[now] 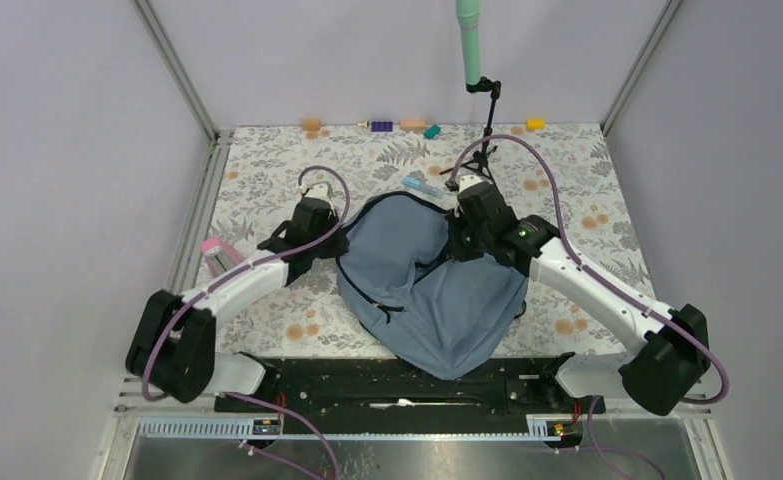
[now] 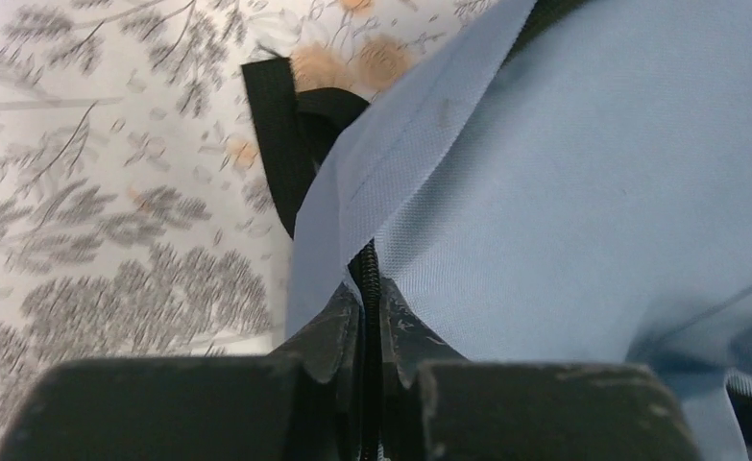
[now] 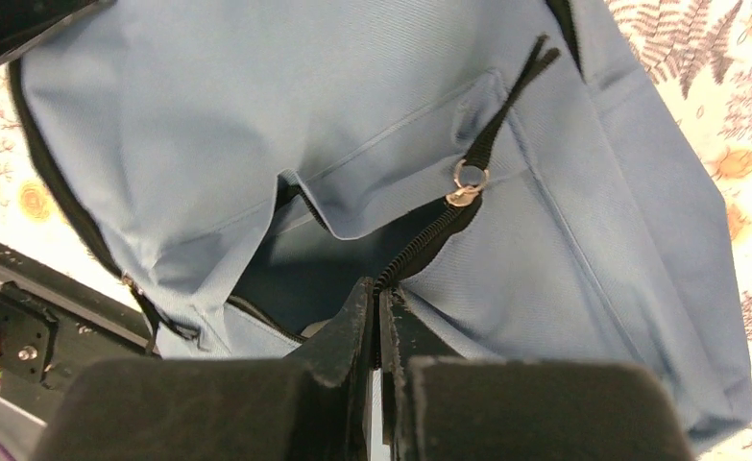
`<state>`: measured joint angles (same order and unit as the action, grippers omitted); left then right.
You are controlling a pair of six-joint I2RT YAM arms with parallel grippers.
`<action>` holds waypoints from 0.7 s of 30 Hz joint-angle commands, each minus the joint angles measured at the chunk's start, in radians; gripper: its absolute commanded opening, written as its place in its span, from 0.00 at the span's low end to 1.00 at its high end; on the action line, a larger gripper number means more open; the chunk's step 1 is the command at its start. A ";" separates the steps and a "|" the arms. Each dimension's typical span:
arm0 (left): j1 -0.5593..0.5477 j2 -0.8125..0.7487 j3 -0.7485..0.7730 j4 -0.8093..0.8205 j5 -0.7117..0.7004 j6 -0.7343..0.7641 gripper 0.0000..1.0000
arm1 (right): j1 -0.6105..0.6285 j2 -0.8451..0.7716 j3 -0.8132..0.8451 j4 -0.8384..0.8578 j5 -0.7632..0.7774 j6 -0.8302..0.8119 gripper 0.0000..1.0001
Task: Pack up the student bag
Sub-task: Adjust the student bag at the center of the board.
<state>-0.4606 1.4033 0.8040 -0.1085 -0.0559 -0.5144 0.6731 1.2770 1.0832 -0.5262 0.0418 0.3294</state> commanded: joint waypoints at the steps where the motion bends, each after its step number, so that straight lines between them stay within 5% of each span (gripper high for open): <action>1: 0.002 -0.207 -0.097 -0.048 0.004 -0.078 0.00 | -0.001 0.061 0.126 0.147 0.067 -0.097 0.00; 6: -0.063 -0.444 -0.256 -0.111 -0.021 -0.188 0.01 | -0.002 0.176 0.197 0.187 0.087 -0.154 0.00; 8: -0.090 -0.517 -0.284 -0.166 -0.031 -0.217 0.22 | -0.002 0.214 0.225 0.188 0.081 -0.157 0.00; 10: -0.101 -0.574 -0.291 -0.216 -0.034 -0.235 0.55 | -0.003 0.236 0.235 0.191 0.063 -0.155 0.00; 13: -0.111 -0.630 -0.239 -0.295 -0.110 -0.218 0.77 | -0.002 0.242 0.227 0.208 0.037 -0.147 0.00; 17: -0.138 -0.633 -0.124 -0.325 -0.189 -0.114 0.85 | -0.002 0.223 0.192 0.236 0.003 -0.148 0.00; 21: -0.182 -0.511 -0.021 -0.252 -0.105 -0.034 0.85 | -0.003 0.194 0.159 0.262 -0.030 -0.157 0.00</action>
<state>-0.6071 0.8074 0.6674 -0.4461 -0.1806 -0.6426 0.6720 1.5249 1.2480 -0.3904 0.0704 0.1886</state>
